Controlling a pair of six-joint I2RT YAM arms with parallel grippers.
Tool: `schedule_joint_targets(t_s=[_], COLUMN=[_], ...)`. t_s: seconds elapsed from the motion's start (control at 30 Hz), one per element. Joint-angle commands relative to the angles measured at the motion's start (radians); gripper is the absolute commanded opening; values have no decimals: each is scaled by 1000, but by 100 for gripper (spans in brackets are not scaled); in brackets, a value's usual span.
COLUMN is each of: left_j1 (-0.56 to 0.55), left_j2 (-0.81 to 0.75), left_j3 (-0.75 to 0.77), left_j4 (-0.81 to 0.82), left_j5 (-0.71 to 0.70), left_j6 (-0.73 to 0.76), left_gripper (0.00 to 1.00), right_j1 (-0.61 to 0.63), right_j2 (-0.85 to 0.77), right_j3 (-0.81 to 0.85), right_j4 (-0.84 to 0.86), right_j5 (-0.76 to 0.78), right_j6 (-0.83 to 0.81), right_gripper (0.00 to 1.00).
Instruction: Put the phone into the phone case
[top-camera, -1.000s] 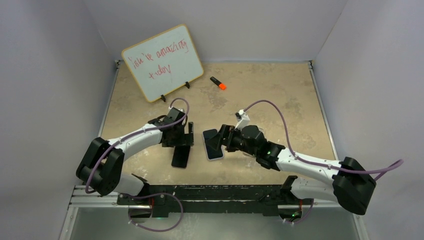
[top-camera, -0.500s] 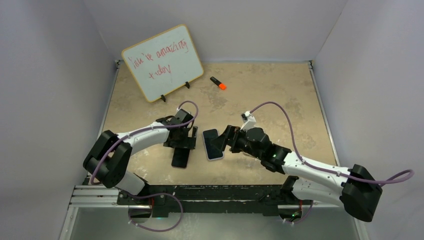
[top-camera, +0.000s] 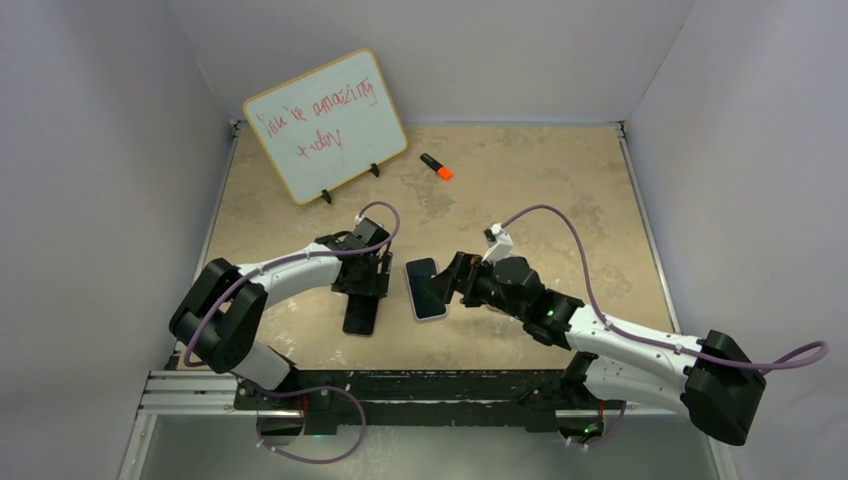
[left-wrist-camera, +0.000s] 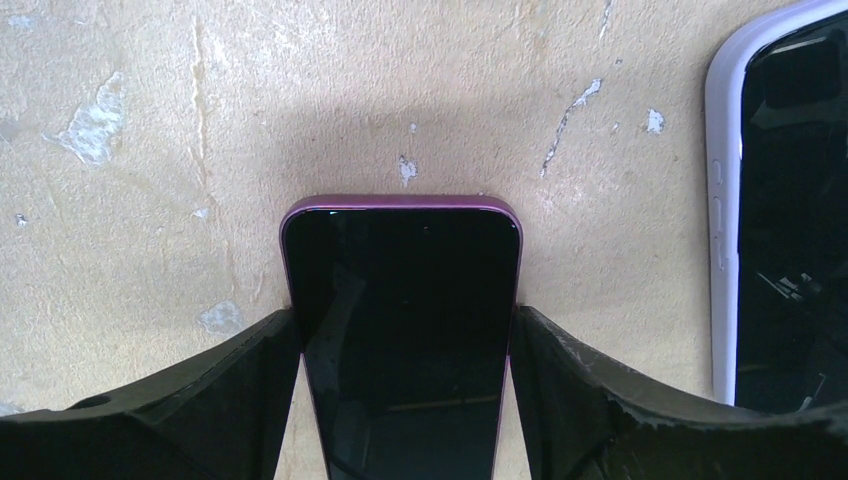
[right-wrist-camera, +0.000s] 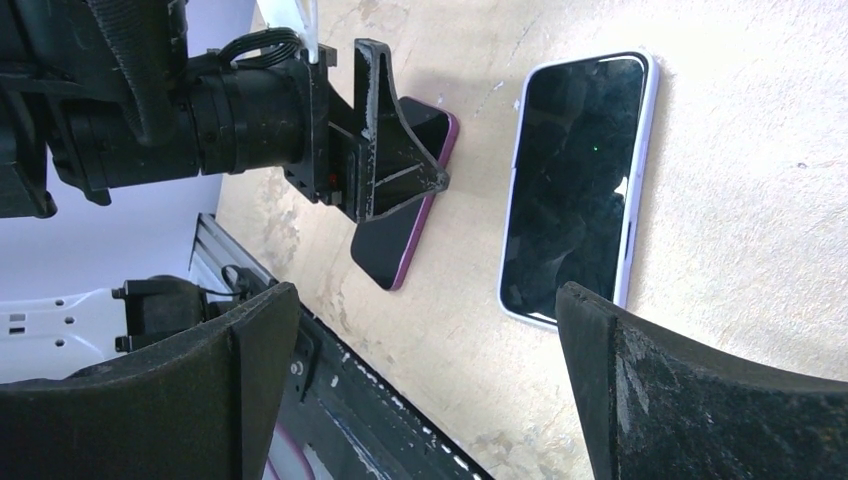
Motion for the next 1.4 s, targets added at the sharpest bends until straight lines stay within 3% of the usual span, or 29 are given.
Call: schedule_joint_targets(t_s=[0.0, 0.23, 0.47, 0.63, 0.93, 1.37], left_j1=[-2, 1, 39, 86, 93, 94], left_j2=[-28, -107, -209, -247, -315, -378], left_j3=[-44, -62, -117, -182, -239, -290], left_j4=[61, 66, 135, 219, 267, 325], left_j5=[76, 133, 243, 333, 356, 392], left_j6=[-57, -115, -183, -226, -282, -359], left_gripper=[63, 57, 56, 55, 54, 52], right_j1=[2, 3, 3, 10, 62, 102], right_j2=[19, 102, 234, 320, 482, 608], right_j3=[-12, 7, 8, 16, 63, 119], right_j4=[58, 143, 261, 334, 391, 433], right_j5=[-31, -117, -192, -244, -276, -288], right_j6=[-6, 16, 39, 82, 78, 109], right_gripper=[98, 88, 62, 60, 60, 52])
